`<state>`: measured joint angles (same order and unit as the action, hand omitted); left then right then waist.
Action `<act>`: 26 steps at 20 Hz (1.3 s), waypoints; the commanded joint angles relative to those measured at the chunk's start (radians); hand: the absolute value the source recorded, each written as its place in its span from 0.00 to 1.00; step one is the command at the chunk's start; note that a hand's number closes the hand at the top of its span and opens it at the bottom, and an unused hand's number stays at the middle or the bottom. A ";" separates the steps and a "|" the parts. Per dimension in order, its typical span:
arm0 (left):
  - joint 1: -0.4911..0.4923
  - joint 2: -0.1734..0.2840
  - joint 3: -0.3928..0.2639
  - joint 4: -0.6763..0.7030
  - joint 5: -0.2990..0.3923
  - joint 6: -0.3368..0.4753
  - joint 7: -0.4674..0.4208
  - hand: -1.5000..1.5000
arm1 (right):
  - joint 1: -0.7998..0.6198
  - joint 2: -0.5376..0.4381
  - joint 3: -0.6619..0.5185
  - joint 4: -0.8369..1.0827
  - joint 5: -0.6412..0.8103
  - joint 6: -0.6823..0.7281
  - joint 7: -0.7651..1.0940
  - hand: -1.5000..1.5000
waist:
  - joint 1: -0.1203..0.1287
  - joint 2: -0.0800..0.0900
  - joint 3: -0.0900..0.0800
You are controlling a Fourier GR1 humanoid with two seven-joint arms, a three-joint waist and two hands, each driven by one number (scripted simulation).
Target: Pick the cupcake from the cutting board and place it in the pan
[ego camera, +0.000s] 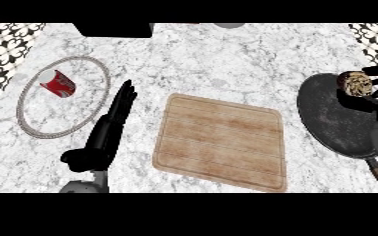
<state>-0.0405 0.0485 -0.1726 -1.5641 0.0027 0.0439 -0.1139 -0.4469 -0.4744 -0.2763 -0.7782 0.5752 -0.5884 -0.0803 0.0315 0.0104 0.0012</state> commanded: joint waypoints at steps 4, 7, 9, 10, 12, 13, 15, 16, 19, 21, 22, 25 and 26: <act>-0.023 -0.009 -0.008 -0.038 0.004 0.000 0.043 0.50 | -0.101 -0.013 0.023 0.256 -0.050 0.316 -0.043 0.00 | 0.017 0.004 0.004; -0.024 -0.001 0.002 -0.009 0.007 -0.013 0.030 0.50 | -0.203 0.001 0.001 0.390 -0.044 0.290 -0.106 0.00 | 0.012 0.004 0.002; -0.059 -0.022 -0.004 0.039 -0.014 0.006 0.017 0.50 | -0.205 -0.013 -0.047 0.445 -0.075 0.261 -0.210 0.00 | 0.014 0.011 0.004; -0.016 -0.012 -0.011 -0.002 0.007 -0.017 0.019 0.50 | -0.186 -0.023 -0.086 0.428 -0.112 0.243 -0.274 0.00 | 0.019 0.011 0.005; 0.047 -0.006 -0.022 -0.013 -0.006 -0.014 -0.017 0.50 | -0.205 -0.005 -0.135 0.386 -0.166 0.210 -0.320 0.00 | 0.013 0.004 0.004; -0.037 -0.016 -0.003 -0.025 -0.013 0.016 0.049 0.50 | -0.217 -0.022 -0.161 0.384 -0.197 0.246 -0.345 0.00 | 0.002 0.003 0.004; 0.008 -0.025 -0.031 -0.057 -0.030 0.026 0.054 0.50 | -0.205 -0.019 -0.211 0.378 -0.252 0.242 -0.392 0.00 | -0.005 -0.003 0.003; 0.053 -0.008 -0.023 -0.026 -0.019 0.000 -0.012 0.50 | -0.225 -0.037 -0.230 0.403 -0.267 0.258 -0.394 0.00 | 0.000 0.000 0.002; 0.035 0.000 -0.017 -0.087 -0.028 0.017 0.059 0.50 | -0.156 -0.103 -0.288 0.418 -0.344 0.401 -0.470 0.00 | -0.016 -0.005 0.002; 0.022 0.012 0.033 -0.037 0.008 -0.002 0.038 0.50 | -0.134 -0.089 -0.300 0.412 -0.379 0.463 -0.467 0.00 | -0.028 -0.008 0.000; 0.001 -0.010 0.011 -0.022 -0.015 0.014 0.037 0.50 | -0.130 -0.102 -0.310 0.400 -0.397 0.487 -0.470 0.00 | -0.031 -0.009 0.000; -0.025 0.006 0.052 0.004 0.008 0.002 0.038 0.50 | -0.062 -0.123 -0.335 0.378 -0.455 0.632 -0.515 0.00 | -0.044 -0.012 -0.001; 0.017 0.013 0.049 0.000 0.019 -0.016 0.001 0.50 | -0.045 -0.194 -0.345 0.400 -0.470 0.750 -0.510 0.00 | -0.043 -0.012 -0.001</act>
<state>-0.0319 0.0503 -0.1496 -1.5867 0.0037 0.0426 -0.0825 -0.5558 -0.5872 -0.5830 -0.3763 0.1736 -0.0469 -0.5600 0.0025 0.0023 0.0013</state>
